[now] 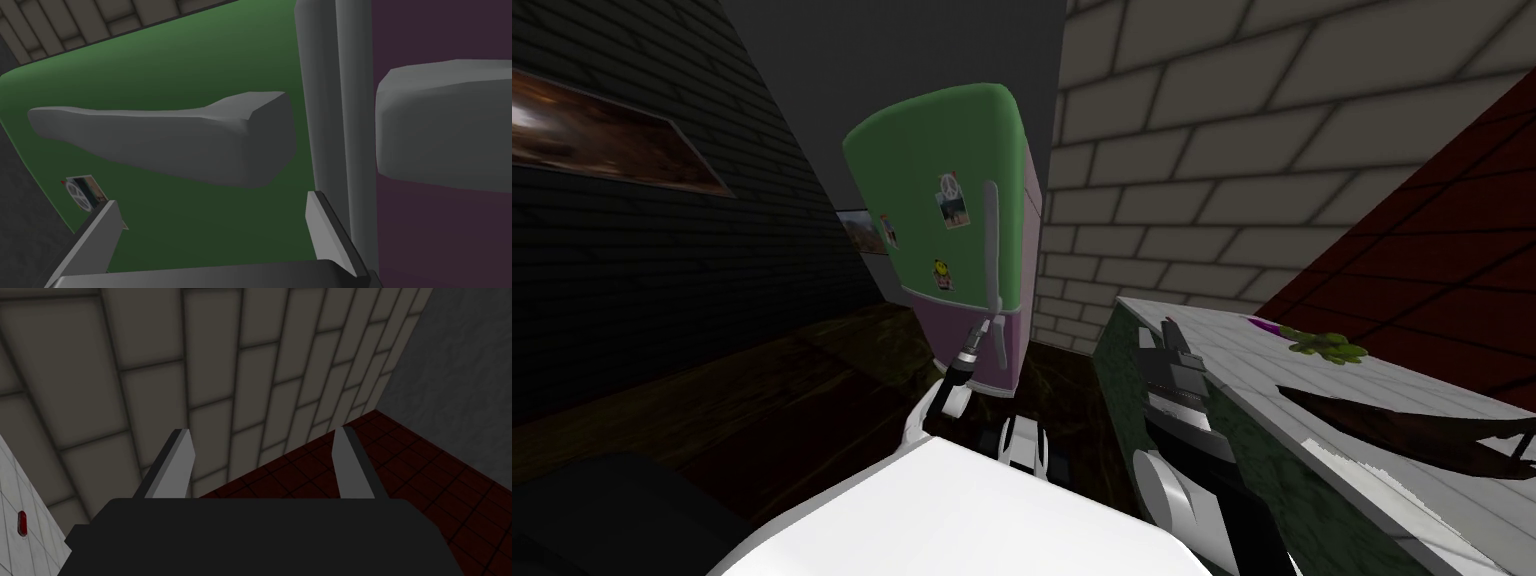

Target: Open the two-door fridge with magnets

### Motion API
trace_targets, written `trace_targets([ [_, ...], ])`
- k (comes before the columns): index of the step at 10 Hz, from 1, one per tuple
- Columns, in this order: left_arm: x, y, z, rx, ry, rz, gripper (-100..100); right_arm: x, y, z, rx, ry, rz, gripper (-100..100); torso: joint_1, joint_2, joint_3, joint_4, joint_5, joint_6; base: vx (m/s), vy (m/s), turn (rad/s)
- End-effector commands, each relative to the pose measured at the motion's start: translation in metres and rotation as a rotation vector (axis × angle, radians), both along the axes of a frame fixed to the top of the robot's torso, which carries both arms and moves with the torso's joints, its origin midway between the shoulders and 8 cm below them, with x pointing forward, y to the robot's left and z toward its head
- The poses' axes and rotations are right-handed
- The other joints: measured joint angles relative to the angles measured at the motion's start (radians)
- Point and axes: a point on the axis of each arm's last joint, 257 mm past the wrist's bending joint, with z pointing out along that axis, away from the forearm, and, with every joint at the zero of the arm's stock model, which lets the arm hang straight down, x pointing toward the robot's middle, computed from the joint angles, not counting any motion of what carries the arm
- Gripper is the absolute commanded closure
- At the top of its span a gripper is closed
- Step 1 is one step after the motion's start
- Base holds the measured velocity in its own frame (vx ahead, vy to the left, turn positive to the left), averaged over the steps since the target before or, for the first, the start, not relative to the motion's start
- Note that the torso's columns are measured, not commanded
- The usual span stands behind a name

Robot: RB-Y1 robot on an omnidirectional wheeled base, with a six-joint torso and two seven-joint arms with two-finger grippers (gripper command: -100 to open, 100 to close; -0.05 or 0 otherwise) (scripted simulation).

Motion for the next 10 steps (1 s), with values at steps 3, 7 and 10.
trace_targets([
  [3,0.007,0.005,0.011,0.003,0.0,0.015,-100,0.0,0.0,0.0,0.0,0.0,0.0,0,0.005,0.008,0.005,0.002,0.001,0.0,0.052,-0.025,0.005],
  [7,0.007,0.005,0.011,0.003,0.0,0.015,100,0.0,0.0,0.0,0.0,0.0,0.0,0,0.001,0.001,0.001,0.0,0.0,0.0,0.01,-0.006,0.0],
  [10,0.004,0.004,0.004,0.0,0.002,0.014,100,0.0,0.0,0.0,0.0,0.0,0.0,0,0.002,0.003,0.002,0.001,0.0,-0.001,-0.03,0.014,-0.004],
])
